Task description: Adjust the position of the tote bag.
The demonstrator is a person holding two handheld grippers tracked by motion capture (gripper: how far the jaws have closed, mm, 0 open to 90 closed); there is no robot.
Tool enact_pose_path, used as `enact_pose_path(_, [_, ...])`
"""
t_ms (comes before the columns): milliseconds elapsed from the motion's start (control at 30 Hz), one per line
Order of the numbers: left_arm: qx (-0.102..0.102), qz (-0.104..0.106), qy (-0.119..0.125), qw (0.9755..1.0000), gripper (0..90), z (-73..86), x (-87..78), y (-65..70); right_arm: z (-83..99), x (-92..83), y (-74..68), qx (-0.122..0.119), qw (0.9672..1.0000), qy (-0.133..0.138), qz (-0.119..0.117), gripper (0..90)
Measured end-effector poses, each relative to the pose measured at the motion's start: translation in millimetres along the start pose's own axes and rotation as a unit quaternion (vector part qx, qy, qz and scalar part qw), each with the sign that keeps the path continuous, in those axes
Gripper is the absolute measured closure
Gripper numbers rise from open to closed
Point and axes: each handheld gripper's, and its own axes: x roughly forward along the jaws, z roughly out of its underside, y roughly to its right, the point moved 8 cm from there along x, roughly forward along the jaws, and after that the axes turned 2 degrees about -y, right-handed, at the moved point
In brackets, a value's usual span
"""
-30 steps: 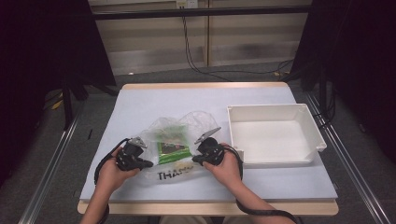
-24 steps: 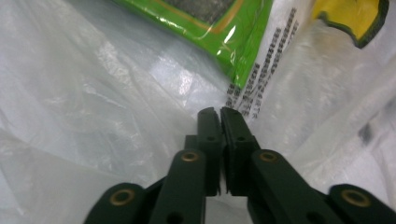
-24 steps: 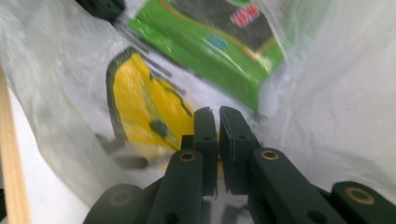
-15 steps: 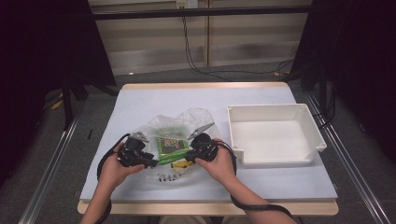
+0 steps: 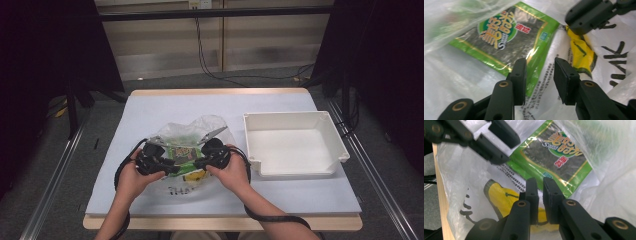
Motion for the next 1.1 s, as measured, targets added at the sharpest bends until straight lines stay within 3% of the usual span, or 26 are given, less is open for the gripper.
enact_pose_path(200, [-0.002,0.009,0.01,0.9999,62.6,-1.9,1.9,3.7,-16.4,-0.4,8.4,0.014,0.9998,0.013,0.005,85.2])
enact_pose_path(500, [-0.003,0.019,0.012,0.9997,69.6,-2.5,8.2,8.9,-30.1,9.4,21.7,0.021,0.9997,-0.005,0.005,84.8])
enact_pose_path(700, [-0.007,0.021,0.016,0.9996,72.7,-0.9,9.5,9.6,-26.3,8.3,17.6,0.03,0.9993,-0.021,0.006,76.7])
enact_pose_path(933, [-0.012,0.019,0.029,0.9993,76.1,-1.4,3.2,8.6,-26.1,-7.0,8.0,0.022,0.9995,-0.023,0.009,75.2])
enact_pose_path(967, [-0.014,0.021,0.029,0.9993,76.3,-1.3,2.5,8.9,-26.6,-9.6,7.0,0.021,0.9995,-0.022,0.009,76.3])
enact_pose_path(1033, [-0.016,0.022,0.032,0.9991,77.8,-1.2,1.6,9.0,-28.6,-14.6,4.6,0.013,0.9998,-0.015,0.007,87.9])
enact_pose_path(1100, [-0.018,0.024,0.033,0.999,77.9,-0.9,1.8,9.9,-31.1,-17.8,2.5,0.012,0.9999,-0.002,0.0,90.0])
